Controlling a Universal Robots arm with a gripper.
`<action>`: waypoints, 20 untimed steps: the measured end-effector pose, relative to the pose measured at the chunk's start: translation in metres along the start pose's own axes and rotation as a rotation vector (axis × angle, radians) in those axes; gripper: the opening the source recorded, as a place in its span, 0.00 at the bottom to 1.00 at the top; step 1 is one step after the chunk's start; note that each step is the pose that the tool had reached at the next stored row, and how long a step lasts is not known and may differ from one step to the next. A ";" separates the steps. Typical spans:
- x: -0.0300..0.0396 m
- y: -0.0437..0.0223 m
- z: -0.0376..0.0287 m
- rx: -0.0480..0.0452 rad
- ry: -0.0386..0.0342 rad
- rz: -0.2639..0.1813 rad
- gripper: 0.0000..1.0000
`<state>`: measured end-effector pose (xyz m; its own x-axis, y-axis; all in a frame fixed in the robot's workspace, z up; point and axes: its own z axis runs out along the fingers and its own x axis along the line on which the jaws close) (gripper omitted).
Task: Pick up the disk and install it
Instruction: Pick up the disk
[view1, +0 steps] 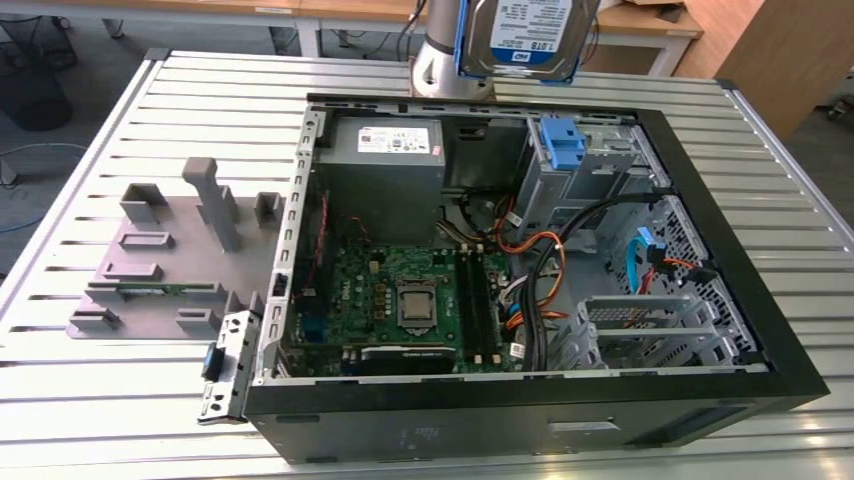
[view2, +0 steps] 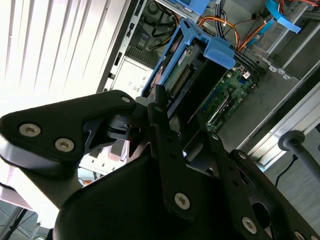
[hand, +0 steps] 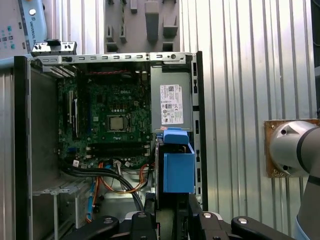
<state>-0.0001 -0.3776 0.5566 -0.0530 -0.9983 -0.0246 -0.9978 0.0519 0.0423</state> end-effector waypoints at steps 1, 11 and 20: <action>0.0000 0.0000 0.0000 0.0000 0.0000 0.000 0.35; 0.0016 -0.0001 0.0000 0.0000 -0.0001 0.000 0.35; 0.0032 -0.0002 -0.0001 0.0000 0.0000 0.000 0.35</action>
<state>-0.0001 -0.3808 0.5566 -0.0529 -0.9983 -0.0246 -0.9978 0.0518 0.0423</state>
